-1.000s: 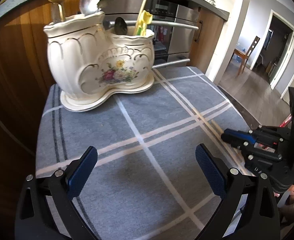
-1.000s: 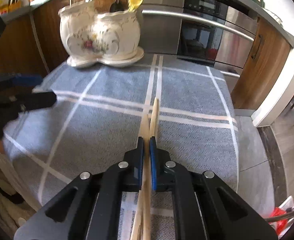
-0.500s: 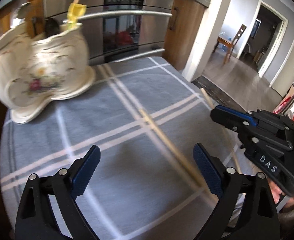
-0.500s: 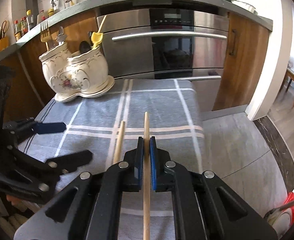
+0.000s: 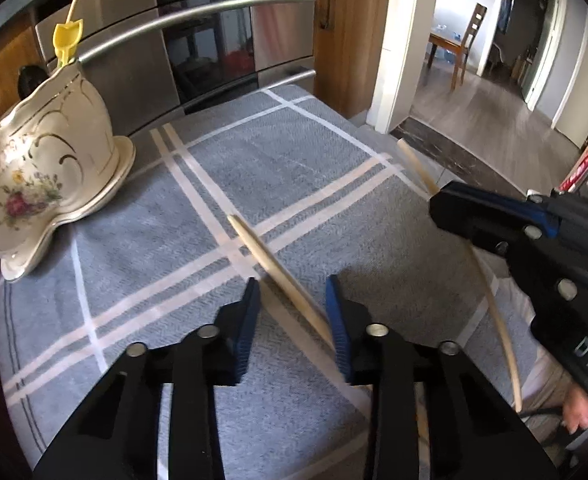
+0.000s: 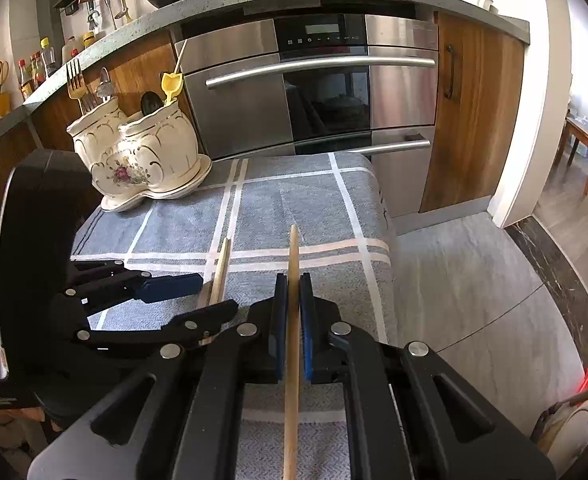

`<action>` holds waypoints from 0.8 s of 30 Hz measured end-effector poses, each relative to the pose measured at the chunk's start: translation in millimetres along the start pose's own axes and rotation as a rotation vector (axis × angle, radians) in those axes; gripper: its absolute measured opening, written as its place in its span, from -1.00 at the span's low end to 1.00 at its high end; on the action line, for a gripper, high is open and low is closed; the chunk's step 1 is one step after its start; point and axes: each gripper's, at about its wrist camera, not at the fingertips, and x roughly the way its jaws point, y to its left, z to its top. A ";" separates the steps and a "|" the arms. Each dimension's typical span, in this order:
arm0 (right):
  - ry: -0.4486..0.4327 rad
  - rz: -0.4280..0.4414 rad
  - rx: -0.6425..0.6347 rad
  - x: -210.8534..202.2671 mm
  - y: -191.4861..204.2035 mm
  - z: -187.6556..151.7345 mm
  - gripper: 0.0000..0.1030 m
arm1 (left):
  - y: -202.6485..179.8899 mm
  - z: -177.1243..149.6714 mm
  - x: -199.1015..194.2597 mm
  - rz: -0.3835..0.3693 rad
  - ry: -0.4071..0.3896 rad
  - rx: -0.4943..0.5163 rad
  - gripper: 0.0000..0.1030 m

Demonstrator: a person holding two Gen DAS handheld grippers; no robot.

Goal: Organize utensils
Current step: 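Close the left tool on the second wooden chopstick on the cloth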

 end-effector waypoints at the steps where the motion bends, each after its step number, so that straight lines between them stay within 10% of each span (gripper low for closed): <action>1: -0.002 0.001 -0.002 -0.8 0.1 -0.1 -0.88 | 2.3 -0.6 -0.7 -0.003 0.000 0.000 -0.64; 8: -0.007 0.014 0.009 -1.0 0.4 1.2 -0.88 | 27.5 -5.4 -11.4 -0.094 0.001 -0.002 -1.00; 18: -0.072 0.071 0.032 -13.9 10.1 15.8 -0.88 | 65.9 -6.9 -38.6 -0.174 -0.076 -0.102 -1.00; 24: -0.081 0.077 0.021 -15.0 19.3 21.5 -0.88 | 62.2 -3.5 -20.3 -0.244 0.017 -0.175 -0.89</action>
